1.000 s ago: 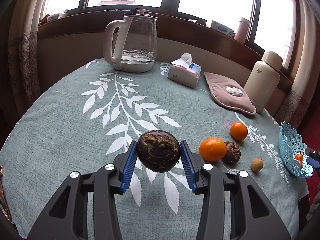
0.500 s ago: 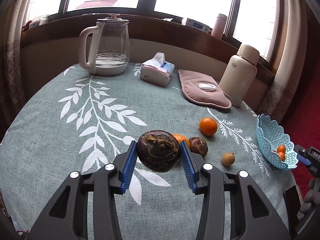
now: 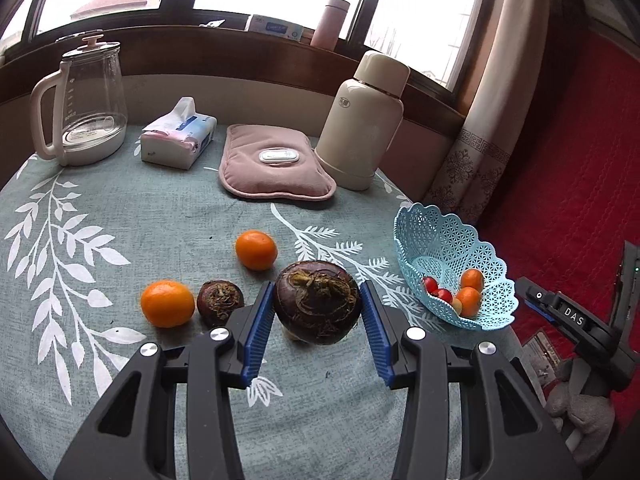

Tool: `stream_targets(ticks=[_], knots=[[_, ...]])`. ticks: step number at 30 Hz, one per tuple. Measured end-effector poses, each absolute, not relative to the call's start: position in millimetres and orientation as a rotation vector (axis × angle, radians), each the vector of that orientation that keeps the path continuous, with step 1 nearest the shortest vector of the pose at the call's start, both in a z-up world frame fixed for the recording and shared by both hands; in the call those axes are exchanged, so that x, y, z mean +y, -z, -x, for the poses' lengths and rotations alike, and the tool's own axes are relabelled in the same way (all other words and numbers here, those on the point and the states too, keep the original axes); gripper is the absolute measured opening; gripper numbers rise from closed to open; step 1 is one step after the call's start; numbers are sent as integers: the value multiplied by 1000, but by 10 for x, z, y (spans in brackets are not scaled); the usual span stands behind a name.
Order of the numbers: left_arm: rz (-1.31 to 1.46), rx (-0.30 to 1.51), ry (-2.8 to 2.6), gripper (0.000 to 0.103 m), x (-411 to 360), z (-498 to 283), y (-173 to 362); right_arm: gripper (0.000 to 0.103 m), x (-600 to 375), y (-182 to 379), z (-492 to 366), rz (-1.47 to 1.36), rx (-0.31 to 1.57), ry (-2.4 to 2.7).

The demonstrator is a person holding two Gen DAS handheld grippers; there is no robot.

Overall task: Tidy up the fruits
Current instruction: 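Carry the brown fruit into the blue basket and open the left tool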

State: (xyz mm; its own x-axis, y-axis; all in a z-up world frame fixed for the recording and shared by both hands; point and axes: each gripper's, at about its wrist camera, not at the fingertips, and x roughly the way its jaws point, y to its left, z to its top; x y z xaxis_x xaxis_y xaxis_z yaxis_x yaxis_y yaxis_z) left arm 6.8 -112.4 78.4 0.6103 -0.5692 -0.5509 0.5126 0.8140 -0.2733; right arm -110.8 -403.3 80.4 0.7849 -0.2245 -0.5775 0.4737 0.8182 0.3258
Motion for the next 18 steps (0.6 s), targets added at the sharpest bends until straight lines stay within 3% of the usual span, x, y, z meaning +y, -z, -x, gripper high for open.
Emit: stream_targets(ticks=[18], knots=[[-36, 687, 872, 44, -2315, 79, -776, 45, -4310, -773, 1268, -527, 526, 404]])
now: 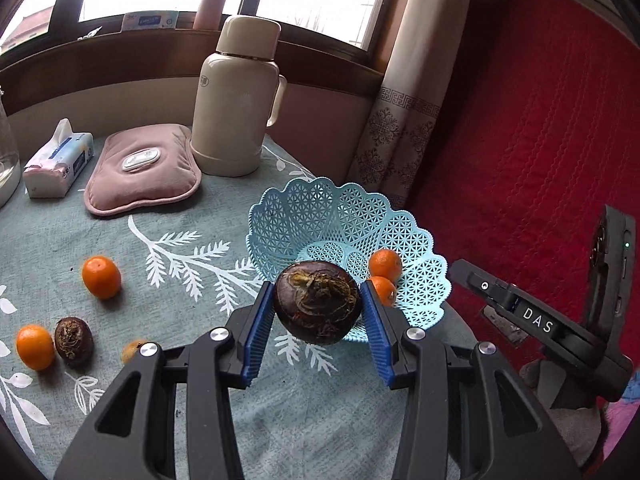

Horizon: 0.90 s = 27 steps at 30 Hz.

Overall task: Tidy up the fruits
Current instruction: 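Carry the brown fruit into the blue basket and open the left tool, then move both open tools back toward the remaining fruit on the table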

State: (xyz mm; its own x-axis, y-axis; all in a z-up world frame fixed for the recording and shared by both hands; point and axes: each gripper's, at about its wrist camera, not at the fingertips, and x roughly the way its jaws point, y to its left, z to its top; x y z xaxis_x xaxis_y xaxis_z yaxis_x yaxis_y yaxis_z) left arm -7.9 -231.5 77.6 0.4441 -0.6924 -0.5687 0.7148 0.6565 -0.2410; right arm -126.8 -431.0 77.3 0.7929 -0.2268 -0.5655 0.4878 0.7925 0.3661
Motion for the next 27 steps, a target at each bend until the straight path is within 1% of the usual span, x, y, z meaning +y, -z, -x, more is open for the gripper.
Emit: stream_targets(ticks=[9, 11, 12, 13, 14, 23, 27], knots=[[-90, 691, 874, 44, -2619, -49, -632, 45, -4331, -764, 1263, -539, 530, 393], [-95, 683, 859, 45, -2637, -95, -607, 45, -4330, -759, 1261, -540, 532, 392], [-97, 673, 852, 52, -2640, -107, -608, 45, -4332, -756, 1257, -540, 533, 392], [-96, 665, 845, 63, -2635, -120, -613, 45, -4331, -753, 1254, -541, 534, 392], [-89, 658, 842, 67, -2614, -127, -620, 45, -4330, -749, 1251, -541, 535, 391], [-56, 638, 797, 69, -2407, -177, -671, 45, -4289, -738, 1231, -539, 537, 384], [-46, 641, 779, 73, -2298, -168, -669, 45, -4255, -743, 1232, -538, 536, 378]])
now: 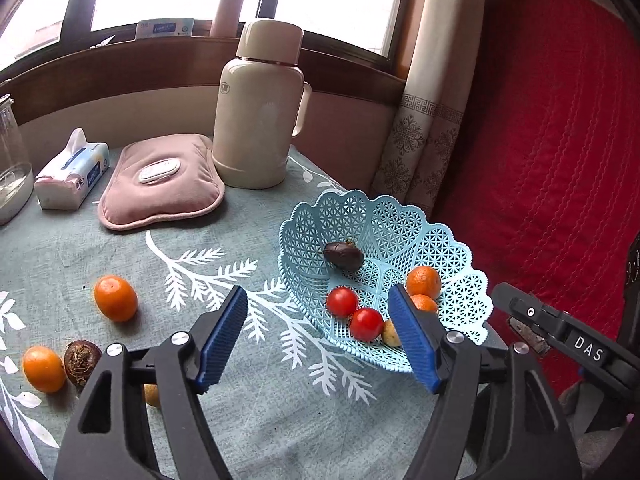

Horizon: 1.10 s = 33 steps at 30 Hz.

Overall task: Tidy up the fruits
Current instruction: 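Move both open tools back toward the remaining fruit on the table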

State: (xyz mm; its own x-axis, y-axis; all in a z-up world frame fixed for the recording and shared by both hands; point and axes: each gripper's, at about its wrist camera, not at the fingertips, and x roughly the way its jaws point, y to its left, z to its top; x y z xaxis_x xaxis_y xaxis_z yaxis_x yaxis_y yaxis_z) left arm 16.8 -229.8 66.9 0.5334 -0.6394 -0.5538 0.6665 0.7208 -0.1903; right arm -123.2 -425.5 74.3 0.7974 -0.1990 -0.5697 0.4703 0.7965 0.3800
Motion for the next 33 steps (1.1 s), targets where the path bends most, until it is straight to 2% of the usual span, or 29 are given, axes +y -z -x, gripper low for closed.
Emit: stream_targets(ticks=[2, 5, 13, 17, 25, 28, 33], knots=[[-39, 646, 767, 74, -2240, -168, -665, 46, -4235, -749, 1230, -536, 535, 375], [-31, 653, 742, 76, -2162, -174, -654, 60, -4199, -767, 1249, -530, 522, 379], [-12, 663, 704, 85, -1988, -161, -644, 62, -4128, -778, 1244, -525, 526, 363], [3, 668, 686, 85, -1891, -173, -641, 65, -4117, -784, 1248, -523, 525, 362], [33, 665, 633, 85, -1624, -206, -653, 66, -4054, -785, 1254, -517, 528, 353], [46, 663, 611, 85, -1505, -227, -663, 73, -4007, -781, 1250, -513, 529, 344], [69, 658, 569, 85, -1285, -265, -686, 73, -3934, -779, 1246, -506, 534, 331]])
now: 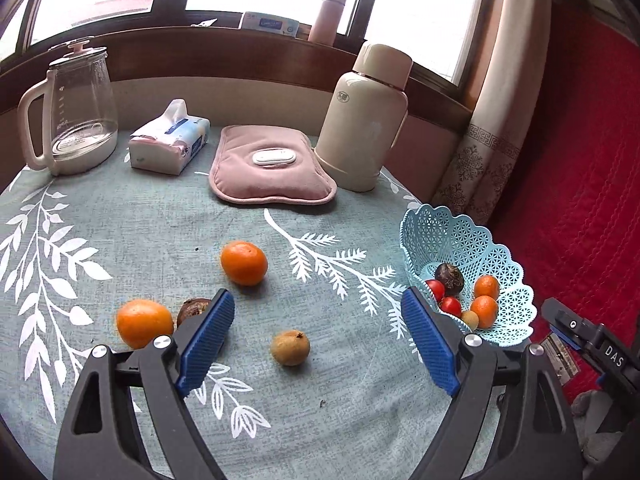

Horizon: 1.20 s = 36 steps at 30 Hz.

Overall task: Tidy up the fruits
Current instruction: 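Move both open tools back toward the remaining fruit on the table, then close the left tool around a large orange and lift it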

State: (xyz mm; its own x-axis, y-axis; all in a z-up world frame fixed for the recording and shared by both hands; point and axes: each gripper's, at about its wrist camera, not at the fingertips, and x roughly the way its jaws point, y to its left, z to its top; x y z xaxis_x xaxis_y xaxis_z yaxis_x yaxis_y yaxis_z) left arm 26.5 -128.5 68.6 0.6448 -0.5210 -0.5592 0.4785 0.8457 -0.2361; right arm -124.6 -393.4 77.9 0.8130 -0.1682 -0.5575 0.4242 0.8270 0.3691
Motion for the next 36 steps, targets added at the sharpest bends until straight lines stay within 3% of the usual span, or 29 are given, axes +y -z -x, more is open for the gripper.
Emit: stream_targets(ticks=[9, 15, 36], knots=[[92, 655, 471, 85, -855, -350, -689, 81, -3812, -746, 1213, -504, 552, 304], [106, 665, 417, 91, -568, -386, -628, 92, -3768, -722, 1201, -533, 557, 274], [34, 773, 326, 91, -289, -584, -281, 92, -3426, -717, 1108, -510, 573, 208]])
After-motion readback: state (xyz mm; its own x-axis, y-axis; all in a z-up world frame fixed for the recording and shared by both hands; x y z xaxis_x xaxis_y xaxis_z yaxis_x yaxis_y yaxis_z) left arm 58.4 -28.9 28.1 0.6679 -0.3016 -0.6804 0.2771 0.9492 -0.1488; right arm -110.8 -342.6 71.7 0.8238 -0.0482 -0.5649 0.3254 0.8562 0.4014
